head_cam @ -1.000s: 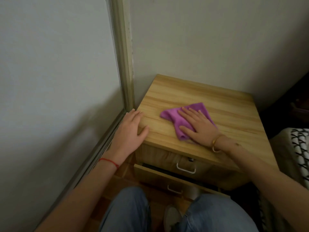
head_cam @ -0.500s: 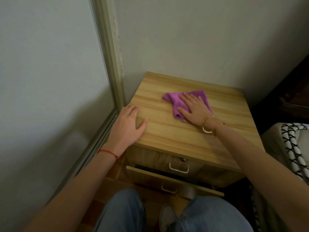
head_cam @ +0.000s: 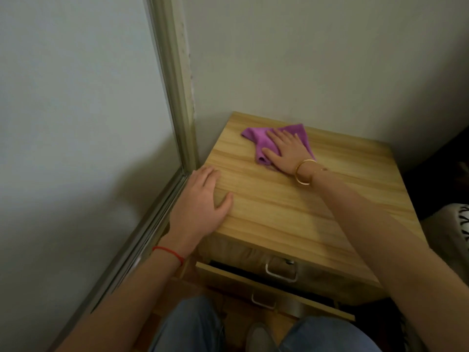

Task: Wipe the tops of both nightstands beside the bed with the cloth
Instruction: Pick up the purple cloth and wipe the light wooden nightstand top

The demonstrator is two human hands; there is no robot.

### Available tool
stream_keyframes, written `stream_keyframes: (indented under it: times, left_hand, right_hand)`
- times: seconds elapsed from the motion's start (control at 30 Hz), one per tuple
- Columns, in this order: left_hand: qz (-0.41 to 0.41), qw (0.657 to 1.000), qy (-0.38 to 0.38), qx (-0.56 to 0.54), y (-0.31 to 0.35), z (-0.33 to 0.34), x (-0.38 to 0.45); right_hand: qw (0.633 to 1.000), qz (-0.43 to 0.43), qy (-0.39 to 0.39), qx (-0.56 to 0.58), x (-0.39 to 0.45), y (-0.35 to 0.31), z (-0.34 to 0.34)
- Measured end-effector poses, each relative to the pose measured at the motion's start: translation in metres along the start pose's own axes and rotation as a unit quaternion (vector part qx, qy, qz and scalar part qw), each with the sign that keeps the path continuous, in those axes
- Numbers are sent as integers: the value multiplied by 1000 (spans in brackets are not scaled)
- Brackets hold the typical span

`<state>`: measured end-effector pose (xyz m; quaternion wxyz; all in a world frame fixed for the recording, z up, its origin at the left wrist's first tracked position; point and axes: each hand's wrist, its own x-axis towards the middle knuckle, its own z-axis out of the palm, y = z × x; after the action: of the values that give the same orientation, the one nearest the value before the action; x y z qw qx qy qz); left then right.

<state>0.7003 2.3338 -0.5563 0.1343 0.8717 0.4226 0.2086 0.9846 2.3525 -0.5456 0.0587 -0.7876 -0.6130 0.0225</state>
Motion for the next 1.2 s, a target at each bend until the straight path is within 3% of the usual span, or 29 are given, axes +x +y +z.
stream_keyframes:
  times: [0.13, 0.33, 0.53, 0.63, 0.77, 1.0, 1.2]
  left_hand:
    - [8, 1000, 8, -8, -1, 1, 0]
    - [13, 1000, 7, -5, -3, 3, 1]
    - [6, 1000, 11, -20, -2, 3, 0]
    - [15, 999, 17, -24, -4, 4, 1]
    - [17, 999, 23, -21, -5, 5, 2]
    - [20, 1000, 19, -13, -5, 1, 2]
    - [21, 999, 20, -19, -6, 3, 2]
  right_hand:
    - [1000, 3, 4, -9, 36, -27, 3]
    - [987, -161, 9, 14, 38, -70, 15]
    - [999, -32, -8, -1, 95, -39, 6]
    - [997, -77, -1, 7, 88, -61, 10]
    - [979, -205, 9, 10, 63, -81, 18]
    - [995, -94, -9, 14, 77, -63, 9]
    - [978, -206, 1, 19, -8, -65, 11]
